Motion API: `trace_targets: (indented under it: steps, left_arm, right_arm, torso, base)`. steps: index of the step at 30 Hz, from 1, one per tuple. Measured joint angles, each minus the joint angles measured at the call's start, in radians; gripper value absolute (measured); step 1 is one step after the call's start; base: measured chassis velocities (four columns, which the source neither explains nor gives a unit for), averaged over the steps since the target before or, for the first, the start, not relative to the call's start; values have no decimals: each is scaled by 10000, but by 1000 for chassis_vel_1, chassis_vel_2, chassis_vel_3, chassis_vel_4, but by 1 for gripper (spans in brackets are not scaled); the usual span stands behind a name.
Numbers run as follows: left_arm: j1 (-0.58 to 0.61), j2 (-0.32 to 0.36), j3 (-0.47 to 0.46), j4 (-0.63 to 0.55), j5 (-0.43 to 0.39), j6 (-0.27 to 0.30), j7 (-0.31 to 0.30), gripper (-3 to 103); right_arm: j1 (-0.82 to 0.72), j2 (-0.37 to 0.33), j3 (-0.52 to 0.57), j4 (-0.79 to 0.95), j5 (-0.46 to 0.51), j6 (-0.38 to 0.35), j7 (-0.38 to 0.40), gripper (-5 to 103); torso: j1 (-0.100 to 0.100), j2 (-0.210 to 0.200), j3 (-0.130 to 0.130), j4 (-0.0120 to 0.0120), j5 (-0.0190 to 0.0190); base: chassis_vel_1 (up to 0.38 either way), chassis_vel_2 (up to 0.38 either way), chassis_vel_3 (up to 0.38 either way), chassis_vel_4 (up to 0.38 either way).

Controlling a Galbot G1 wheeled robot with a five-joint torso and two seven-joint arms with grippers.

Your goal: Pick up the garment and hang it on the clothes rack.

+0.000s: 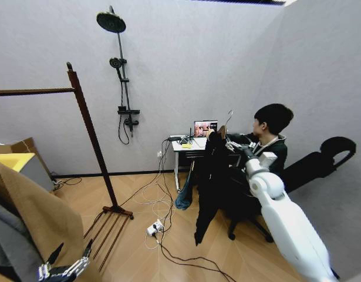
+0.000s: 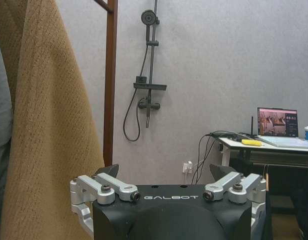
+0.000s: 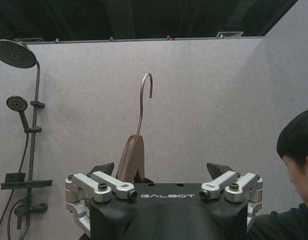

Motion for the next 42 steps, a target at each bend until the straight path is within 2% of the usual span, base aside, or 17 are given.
trace_targets:
  steps: [9,10,11,13,14,17,18,21,24,25,27,29,30,32,36,39,42]
  left_arm:
    - [0,0,0,0,0,0,0,100]
    - [0,0,0,0,0,0,1,100]
    - [0,0,0,0,0,0,1,100]
    - [0,0,0,0,0,0,0,100]
    - [0,0,0,0,0,0,0,100]
    - [0,0,0,0,0,0,1,100]
    - [0,0,0,0,0,0,1,100]
    - [0,0,0,0,0,0,0,100]
    - [0,0,0,0,0,0,1,100]
    - [0,0,0,0,0,0,0,100]
    - [0,0,0,0,0,0,1,100]
    - [0,0,0,0,0,-1,0,100]
    - [0,0,0,0,0,-1,0,100]
    - [0,0,0,0,0,0,0,100]
    - [0,0,0,0,0,0,1,100]
    - [0,0,0,0,0,0,0,100]
    - [0,0,0,0,0,0,0,100]
  right_arm:
    - [734,910,-738,-924,-898,370,-162,101]
    - [813,1066,-792,-1106,-1236,456,-63,97]
    - [813,1066,-792,-1106,-1236,456,-63,97]
    - [803,1146,-800,-1217,-1504,458,112,87]
    - [803,1146,-800,-1217,-1504,458,112,87]
    - [552,1154,-657,-1251,-1759,544,216,71]
    - [552,1154,-657,-1251,-1759,544,216,71]
    - [413,1121,-556,-1206,-1795,644,205,54]
    - [359,1132,-509,-1133,-1798,654,210,49]
    - [270,1134,-453,-1071,-1834,688,223,38]
    - [234,1131,-428,-1061,-1860,714,224,38]
    - [113,1089,-338,-1039,-1918,820,221,27]
    - [113,1089,-338,-1039,-1918,820,221,27]
    - [39,1036,-279,-1002,-1922,888,183,16]
    - [0,993,-253,-983,-1917,911,172,11]
    - [-46,945,-219,-967,-1919,988,184,10]
    - [-99,933,-216,-936,-1797,1177,173,10]
  torso:
    - [-1,0,-1,1,-1]
    - [-1,0,0,7,-1]
    - [-1,0,0,7,-1]
    - [0,0,0,5,0]
    - [0,0,0,5,0]
    - [-1,0,0,-2,2]
    - [-1,0,0,-2,2]
    - [-1,1,-1,0,1]
    - [-1,2,-1,0,0]
    - [-1,1,-1,3,0]
    - [-1,1,-1,3,0]
    - [-1,1,-1,1,1]
    - [-1,1,-1,1,1]
    - [-1,1,-1,2,1]
    - [-2,1,-1,9,0]
    - [-1,1,-1,-4,1]
    - [-1,1,-1,-6,2]
  base:
    - [0,0,0,0]
    - [0,0,0,0]
    - [0,0,0,0]
    - [0,0,0,0]
    - [0,0,0,0]
    - [0,0,0,0]
    - [0,0,0,0]
    - [0,0,0,0]
    - [0,0,0,0]
    - [0,0,0,0]
    - [0,0,0,0]
    - [0,0,0,0]
    - [0,0,0,0]
    - [0,0,0,0]
    - [0,0,0,0]
    - [0,0,0,0]
    - [0,0,0,0]
